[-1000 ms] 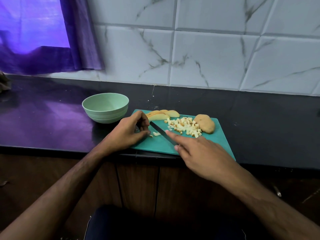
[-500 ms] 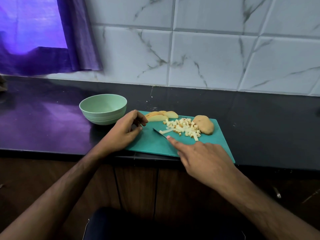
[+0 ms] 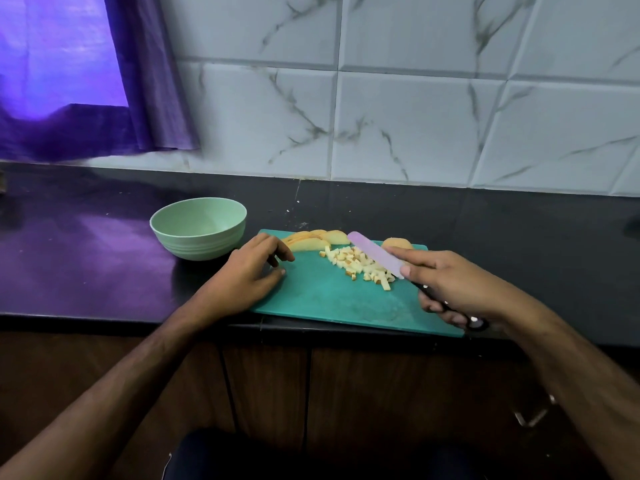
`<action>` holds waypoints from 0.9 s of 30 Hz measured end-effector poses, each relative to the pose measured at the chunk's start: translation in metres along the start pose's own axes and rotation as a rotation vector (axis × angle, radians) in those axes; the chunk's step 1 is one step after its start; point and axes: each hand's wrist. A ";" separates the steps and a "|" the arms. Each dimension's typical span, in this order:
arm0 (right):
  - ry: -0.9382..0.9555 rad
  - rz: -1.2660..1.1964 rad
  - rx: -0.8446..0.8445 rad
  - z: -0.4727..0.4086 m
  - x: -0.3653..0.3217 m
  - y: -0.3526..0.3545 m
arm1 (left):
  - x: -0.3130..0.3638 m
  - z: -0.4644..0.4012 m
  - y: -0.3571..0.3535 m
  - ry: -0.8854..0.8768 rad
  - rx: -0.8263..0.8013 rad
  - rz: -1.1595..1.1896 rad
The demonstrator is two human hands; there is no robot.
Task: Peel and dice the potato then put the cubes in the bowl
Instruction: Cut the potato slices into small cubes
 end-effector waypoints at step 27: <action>0.225 -0.721 0.108 -0.044 0.011 -0.044 | 0.008 -0.061 -0.020 0.017 0.102 -0.647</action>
Point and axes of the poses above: each hand's wrist, its own z-axis away from the middle knuckle, its own y-axis out of the back of the hand, x = y × z, and after that the axes turned 5 degrees about z, right-handed
